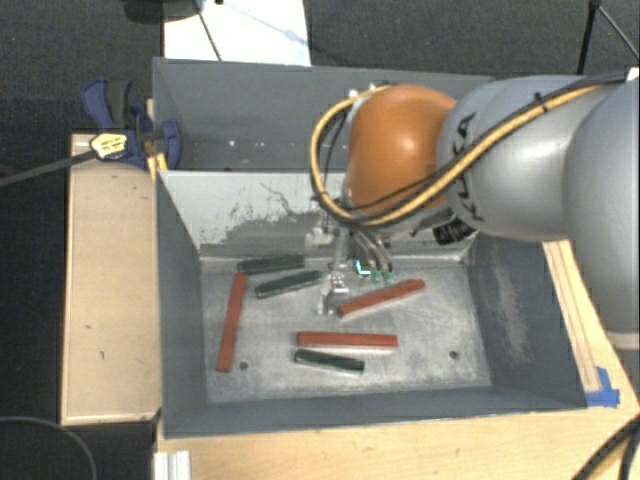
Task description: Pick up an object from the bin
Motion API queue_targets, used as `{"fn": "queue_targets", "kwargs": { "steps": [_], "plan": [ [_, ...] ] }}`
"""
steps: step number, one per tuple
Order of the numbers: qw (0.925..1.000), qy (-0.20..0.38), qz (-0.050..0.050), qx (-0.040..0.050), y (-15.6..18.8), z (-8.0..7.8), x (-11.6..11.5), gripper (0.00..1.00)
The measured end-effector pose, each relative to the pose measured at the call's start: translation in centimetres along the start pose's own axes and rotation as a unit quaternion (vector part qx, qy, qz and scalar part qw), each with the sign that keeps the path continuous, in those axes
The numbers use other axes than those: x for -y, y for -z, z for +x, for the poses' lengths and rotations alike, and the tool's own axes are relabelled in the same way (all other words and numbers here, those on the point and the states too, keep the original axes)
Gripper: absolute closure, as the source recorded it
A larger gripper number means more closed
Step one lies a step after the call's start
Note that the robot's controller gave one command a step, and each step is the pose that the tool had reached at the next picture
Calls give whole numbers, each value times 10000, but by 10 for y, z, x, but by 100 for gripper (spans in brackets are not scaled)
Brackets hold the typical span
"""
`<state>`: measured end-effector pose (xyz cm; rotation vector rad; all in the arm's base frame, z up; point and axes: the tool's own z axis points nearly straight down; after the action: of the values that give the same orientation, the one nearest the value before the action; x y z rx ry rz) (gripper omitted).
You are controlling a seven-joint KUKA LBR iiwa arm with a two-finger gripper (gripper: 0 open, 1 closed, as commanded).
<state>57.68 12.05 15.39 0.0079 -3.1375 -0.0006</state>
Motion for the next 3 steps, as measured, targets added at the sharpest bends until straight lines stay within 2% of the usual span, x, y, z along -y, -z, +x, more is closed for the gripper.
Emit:
{"fn": "queue_targets", "kwargs": {
  "steps": [1, 2, 3],
  "plan": [
    [10000, -14, -4, 33, 3, -2, 0, 0],
    [9998, 137, -27, 162, -71, -22, 3, 100],
    [9998, 132, -27, 162, -71, -22, 3, 100]
  ]
}}
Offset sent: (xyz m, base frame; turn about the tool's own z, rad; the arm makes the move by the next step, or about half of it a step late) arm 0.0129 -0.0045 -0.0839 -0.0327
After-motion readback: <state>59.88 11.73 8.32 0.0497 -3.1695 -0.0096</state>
